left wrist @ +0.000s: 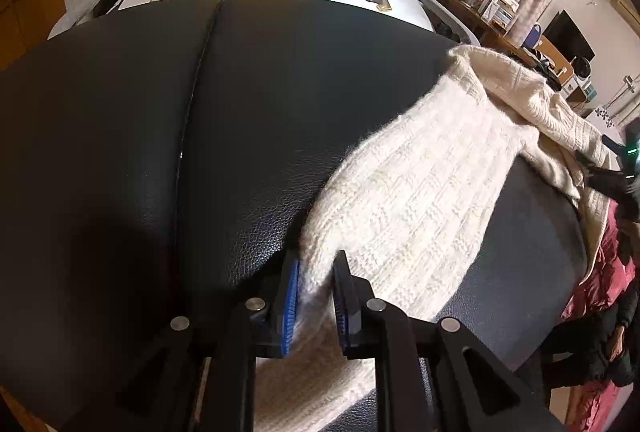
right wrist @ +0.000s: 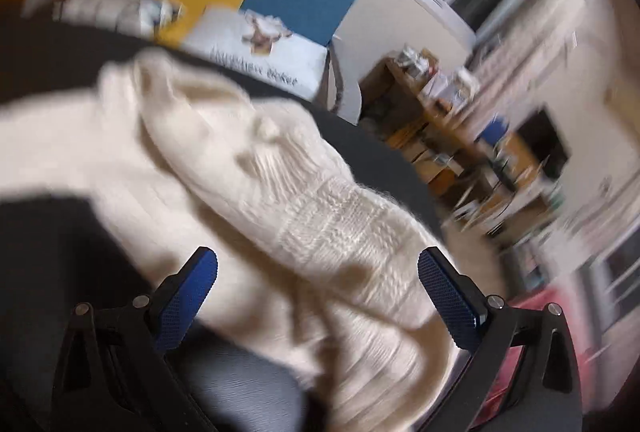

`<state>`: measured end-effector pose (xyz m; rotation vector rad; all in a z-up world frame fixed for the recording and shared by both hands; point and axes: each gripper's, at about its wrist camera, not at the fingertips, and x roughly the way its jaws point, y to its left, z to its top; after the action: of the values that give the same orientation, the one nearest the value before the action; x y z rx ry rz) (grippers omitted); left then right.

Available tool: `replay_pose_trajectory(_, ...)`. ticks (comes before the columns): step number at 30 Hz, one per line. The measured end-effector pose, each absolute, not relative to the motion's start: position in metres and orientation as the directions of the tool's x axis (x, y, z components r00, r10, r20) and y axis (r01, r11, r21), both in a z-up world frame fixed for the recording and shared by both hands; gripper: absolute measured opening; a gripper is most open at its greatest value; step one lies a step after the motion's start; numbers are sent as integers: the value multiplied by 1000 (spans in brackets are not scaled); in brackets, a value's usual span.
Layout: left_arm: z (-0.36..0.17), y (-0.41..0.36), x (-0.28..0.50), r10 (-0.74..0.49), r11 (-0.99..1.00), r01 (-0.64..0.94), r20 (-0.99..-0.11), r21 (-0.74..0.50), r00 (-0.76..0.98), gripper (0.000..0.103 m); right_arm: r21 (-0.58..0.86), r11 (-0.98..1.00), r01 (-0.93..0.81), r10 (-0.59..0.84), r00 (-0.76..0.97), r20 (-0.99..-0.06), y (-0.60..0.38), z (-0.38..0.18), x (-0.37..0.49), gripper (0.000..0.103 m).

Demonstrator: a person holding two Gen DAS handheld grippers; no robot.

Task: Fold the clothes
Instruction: 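Pull the sweater body flat with the right gripper while the left gripper holds the sleeve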

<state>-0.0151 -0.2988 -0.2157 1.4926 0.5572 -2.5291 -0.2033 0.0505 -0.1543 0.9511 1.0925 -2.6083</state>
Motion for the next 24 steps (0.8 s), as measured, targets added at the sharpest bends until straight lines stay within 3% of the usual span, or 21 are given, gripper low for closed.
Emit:
replay_pose_trajectory(1,-215,-299,-13,55,-918,316,-867,-239,-496,16,-654,-670,351,143,-804,-577,42,-168,-210,91)
replay_pose_trajectory(2,-215,-299,-11,54,-917,318,-865,-241,-499,17,-705,-630,326,186,-818,-544,42,-177,-214,74)
replay_pose_trajectory(3,-215,-299,-10,53,-916,320,-864,-242,-501,17,-732,-606,313,211,-824,-527,41,-185,-221,64)
replay_pose_trajectory(4,-215,-299,-10,52,-917,319,-863,-241,-502,18,-747,-592,303,227,-826,-515,40,-192,-228,41)
replay_pose_trajectory(5,-215,-299,-11,50,-917,320,-863,-239,-502,18,-733,-608,304,222,-821,-525,40,-192,-236,26)
replay_pose_trajectory(13,-215,-292,-9,13,-931,308,-863,-194,-505,19,-641,-740,204,208,-837,-507,45,-157,-303,18)
replay_pose_trajectory(16,-215,-290,-9,-2,-937,303,-862,-175,-506,19,-624,-752,211,234,-799,-553,49,-163,-337,18)
replay_pose_trajectory(20,-213,-284,-9,-36,-950,287,-867,-124,-496,19,-572,-767,292,274,-657,-702,49,-213,-372,18)
replay_pose_trajectory(24,-200,-288,-7,22,-933,295,-854,-204,-520,15,-464,-847,261,217,-626,-749,66,-194,-371,20)
